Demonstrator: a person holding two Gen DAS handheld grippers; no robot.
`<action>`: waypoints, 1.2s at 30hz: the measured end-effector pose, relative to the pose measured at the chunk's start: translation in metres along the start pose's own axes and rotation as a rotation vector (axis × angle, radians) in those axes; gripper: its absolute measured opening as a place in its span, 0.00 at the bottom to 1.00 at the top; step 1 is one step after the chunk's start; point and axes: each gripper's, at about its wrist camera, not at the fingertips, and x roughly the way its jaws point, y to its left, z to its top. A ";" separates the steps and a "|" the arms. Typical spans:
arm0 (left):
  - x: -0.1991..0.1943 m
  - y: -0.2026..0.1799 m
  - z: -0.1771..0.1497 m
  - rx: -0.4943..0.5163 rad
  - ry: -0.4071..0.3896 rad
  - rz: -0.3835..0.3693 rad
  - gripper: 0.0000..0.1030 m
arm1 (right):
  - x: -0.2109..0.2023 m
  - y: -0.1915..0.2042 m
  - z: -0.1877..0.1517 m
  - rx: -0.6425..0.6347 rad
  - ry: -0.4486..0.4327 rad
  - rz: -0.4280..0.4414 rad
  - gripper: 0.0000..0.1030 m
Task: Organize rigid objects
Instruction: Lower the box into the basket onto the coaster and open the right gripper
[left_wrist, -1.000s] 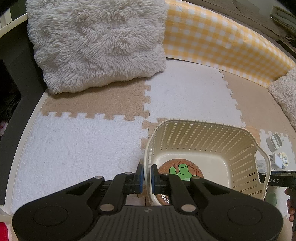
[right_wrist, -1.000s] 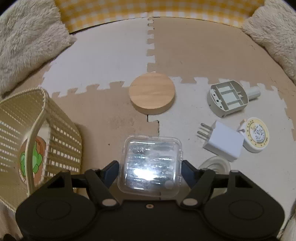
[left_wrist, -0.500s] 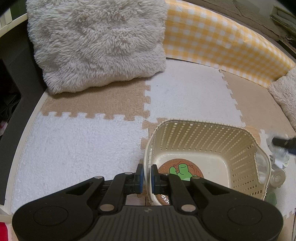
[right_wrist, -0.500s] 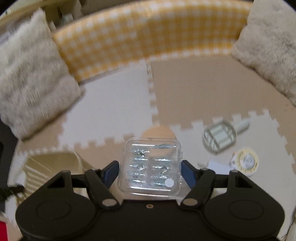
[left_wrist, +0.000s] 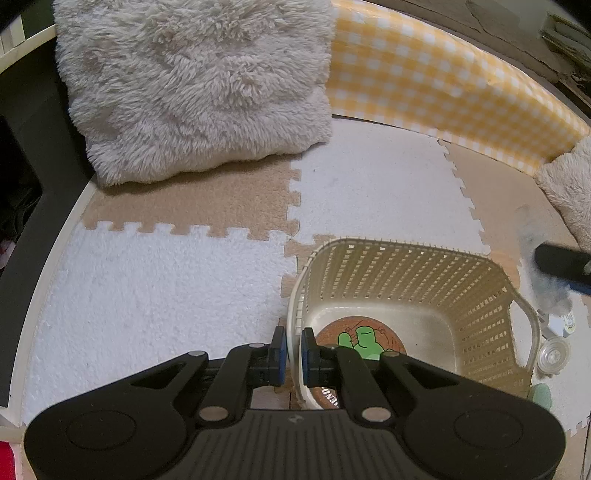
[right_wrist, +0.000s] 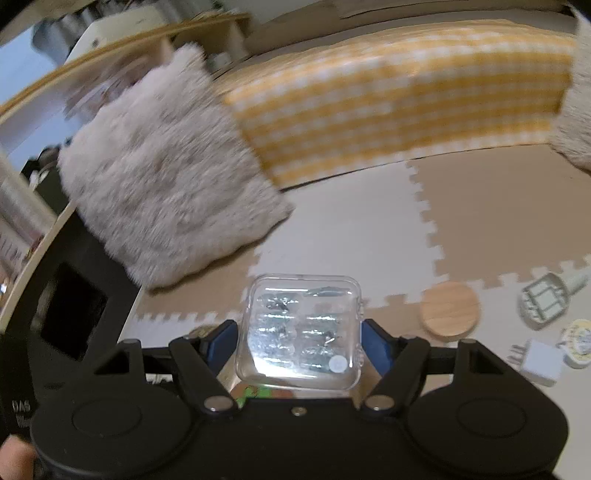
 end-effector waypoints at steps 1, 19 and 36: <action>0.000 0.000 0.000 -0.001 0.000 0.000 0.08 | 0.004 0.006 -0.003 -0.024 0.012 0.003 0.72; 0.000 0.004 0.001 -0.028 0.005 -0.021 0.08 | 0.064 0.062 -0.054 -0.212 0.174 -0.011 0.72; 0.000 0.006 0.002 -0.041 0.012 -0.039 0.08 | 0.098 0.069 -0.071 -0.046 0.234 -0.030 0.72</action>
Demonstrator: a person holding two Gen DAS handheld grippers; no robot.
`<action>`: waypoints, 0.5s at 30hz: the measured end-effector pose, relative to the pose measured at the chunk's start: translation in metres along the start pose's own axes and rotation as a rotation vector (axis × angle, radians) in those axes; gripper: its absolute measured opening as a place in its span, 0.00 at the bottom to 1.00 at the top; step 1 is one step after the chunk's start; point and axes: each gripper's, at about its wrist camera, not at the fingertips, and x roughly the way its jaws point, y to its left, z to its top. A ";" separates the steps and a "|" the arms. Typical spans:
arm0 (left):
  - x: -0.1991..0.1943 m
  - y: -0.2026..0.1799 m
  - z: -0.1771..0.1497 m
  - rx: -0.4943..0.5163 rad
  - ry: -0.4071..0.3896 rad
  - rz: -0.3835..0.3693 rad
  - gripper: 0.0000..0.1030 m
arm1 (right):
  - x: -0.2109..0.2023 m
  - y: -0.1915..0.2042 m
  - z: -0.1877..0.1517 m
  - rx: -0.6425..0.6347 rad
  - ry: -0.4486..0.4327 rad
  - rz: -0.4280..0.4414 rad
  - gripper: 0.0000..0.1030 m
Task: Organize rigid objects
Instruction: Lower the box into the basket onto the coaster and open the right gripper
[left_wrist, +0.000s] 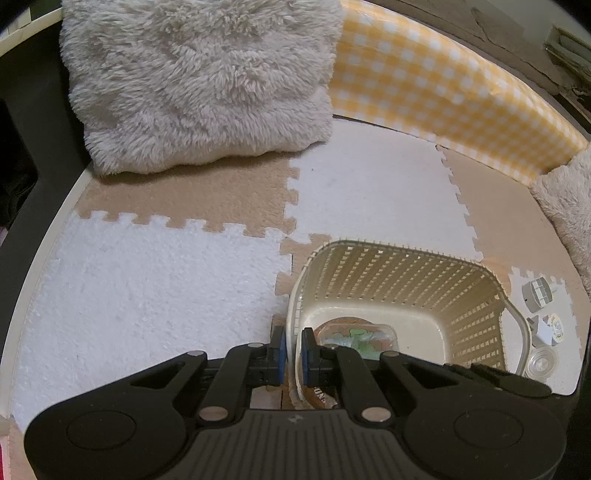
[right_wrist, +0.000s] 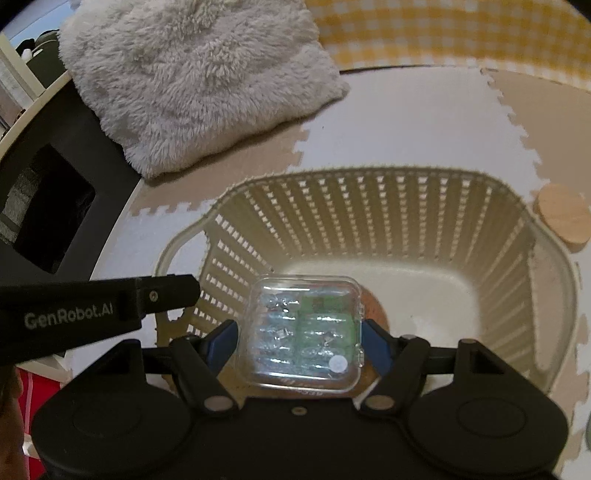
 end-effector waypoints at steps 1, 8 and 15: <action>0.000 0.000 0.000 0.000 0.000 0.000 0.08 | 0.001 0.000 -0.001 0.010 0.008 0.002 0.72; 0.000 0.000 0.000 0.001 0.001 0.001 0.08 | 0.006 -0.005 0.000 0.079 0.056 0.022 0.73; 0.000 -0.001 0.001 0.002 0.001 0.001 0.08 | 0.004 -0.006 -0.004 0.075 0.056 0.021 0.76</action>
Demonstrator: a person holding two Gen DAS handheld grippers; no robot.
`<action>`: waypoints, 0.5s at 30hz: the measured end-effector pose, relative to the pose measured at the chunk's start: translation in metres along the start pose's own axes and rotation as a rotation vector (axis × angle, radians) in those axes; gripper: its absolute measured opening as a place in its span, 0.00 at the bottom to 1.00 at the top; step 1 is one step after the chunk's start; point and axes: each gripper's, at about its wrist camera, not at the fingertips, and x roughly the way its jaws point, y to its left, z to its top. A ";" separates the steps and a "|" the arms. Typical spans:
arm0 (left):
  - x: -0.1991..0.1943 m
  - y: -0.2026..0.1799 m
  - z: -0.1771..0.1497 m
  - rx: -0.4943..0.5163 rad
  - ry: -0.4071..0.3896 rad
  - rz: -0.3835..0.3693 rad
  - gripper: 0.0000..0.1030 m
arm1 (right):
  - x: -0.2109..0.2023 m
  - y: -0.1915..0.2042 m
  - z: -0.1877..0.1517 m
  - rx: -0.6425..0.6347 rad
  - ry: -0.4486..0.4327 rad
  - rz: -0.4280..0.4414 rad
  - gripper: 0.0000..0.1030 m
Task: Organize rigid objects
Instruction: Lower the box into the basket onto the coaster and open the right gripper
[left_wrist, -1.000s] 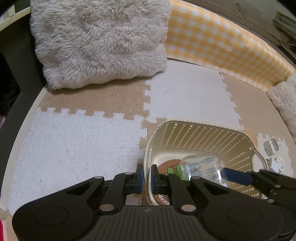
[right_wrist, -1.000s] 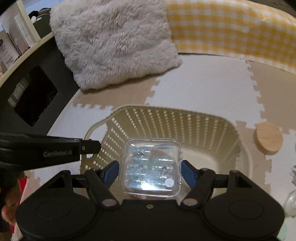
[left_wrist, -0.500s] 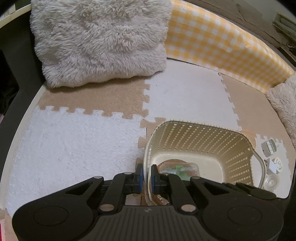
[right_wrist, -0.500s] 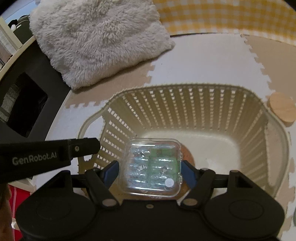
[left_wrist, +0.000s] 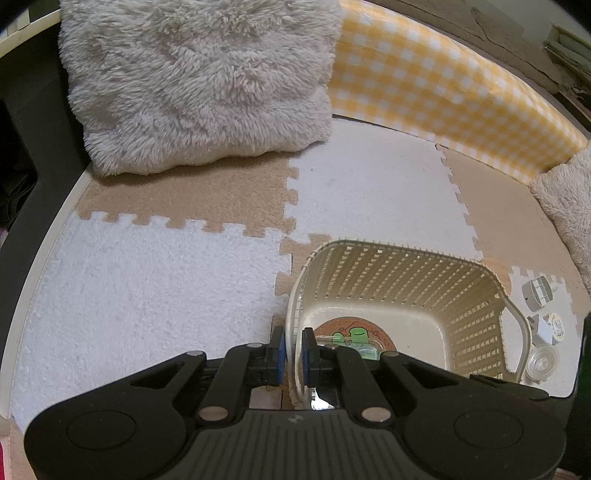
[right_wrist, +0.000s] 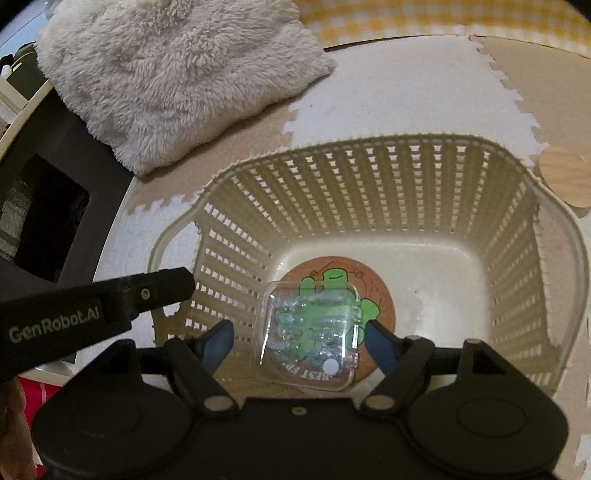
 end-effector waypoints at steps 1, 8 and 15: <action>0.000 0.000 0.000 0.000 0.000 0.000 0.08 | -0.001 0.000 -0.001 -0.001 -0.001 0.000 0.76; 0.000 0.000 0.000 -0.003 0.000 -0.002 0.08 | -0.019 0.002 -0.001 -0.046 -0.029 -0.012 0.77; 0.000 0.000 0.000 -0.006 0.001 -0.003 0.08 | -0.048 0.006 -0.004 -0.147 -0.067 -0.024 0.82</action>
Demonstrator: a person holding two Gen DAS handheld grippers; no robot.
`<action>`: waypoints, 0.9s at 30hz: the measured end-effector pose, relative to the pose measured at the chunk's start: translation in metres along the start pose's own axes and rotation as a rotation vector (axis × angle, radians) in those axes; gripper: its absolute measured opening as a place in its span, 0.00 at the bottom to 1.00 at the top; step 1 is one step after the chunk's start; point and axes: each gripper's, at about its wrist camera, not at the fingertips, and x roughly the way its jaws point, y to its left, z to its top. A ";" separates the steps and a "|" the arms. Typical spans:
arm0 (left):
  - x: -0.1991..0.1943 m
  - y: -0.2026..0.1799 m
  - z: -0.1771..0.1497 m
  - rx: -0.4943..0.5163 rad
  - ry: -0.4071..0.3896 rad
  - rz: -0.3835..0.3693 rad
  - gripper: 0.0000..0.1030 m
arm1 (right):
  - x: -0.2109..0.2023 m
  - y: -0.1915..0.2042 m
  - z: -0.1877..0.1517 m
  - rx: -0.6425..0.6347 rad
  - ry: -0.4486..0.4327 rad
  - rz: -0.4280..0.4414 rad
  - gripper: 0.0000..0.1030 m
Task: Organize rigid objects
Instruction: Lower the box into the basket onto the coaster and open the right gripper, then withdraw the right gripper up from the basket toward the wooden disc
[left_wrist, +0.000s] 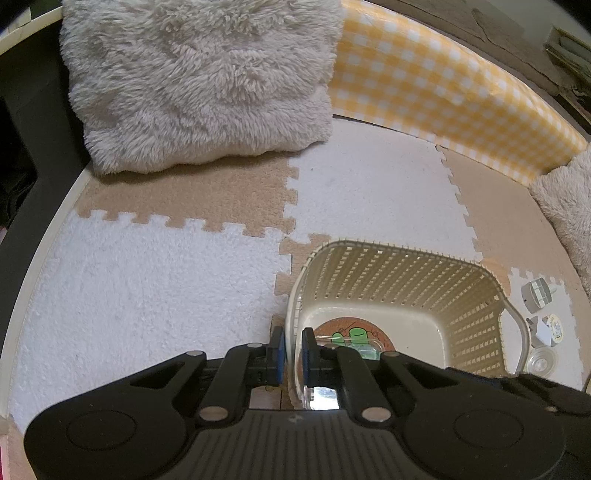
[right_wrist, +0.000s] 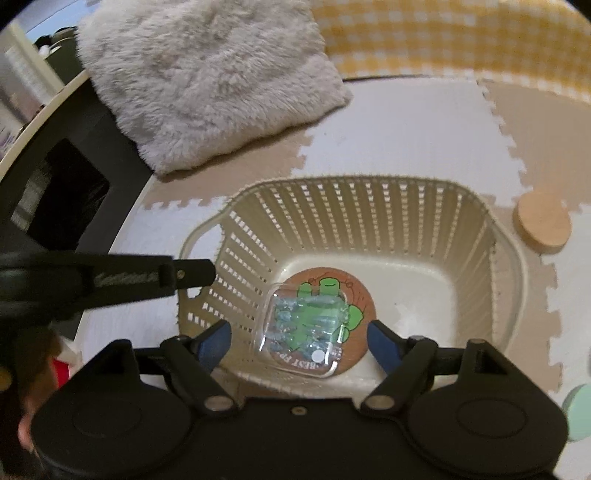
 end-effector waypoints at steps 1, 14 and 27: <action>0.000 0.000 0.000 0.000 0.000 0.000 0.08 | -0.005 0.001 0.000 -0.017 -0.006 -0.005 0.82; 0.000 0.000 0.000 -0.001 0.000 -0.001 0.08 | -0.064 -0.005 0.010 -0.086 -0.091 0.018 0.90; 0.000 0.001 0.000 0.003 0.000 0.002 0.08 | -0.110 -0.060 0.032 -0.095 -0.189 -0.066 0.95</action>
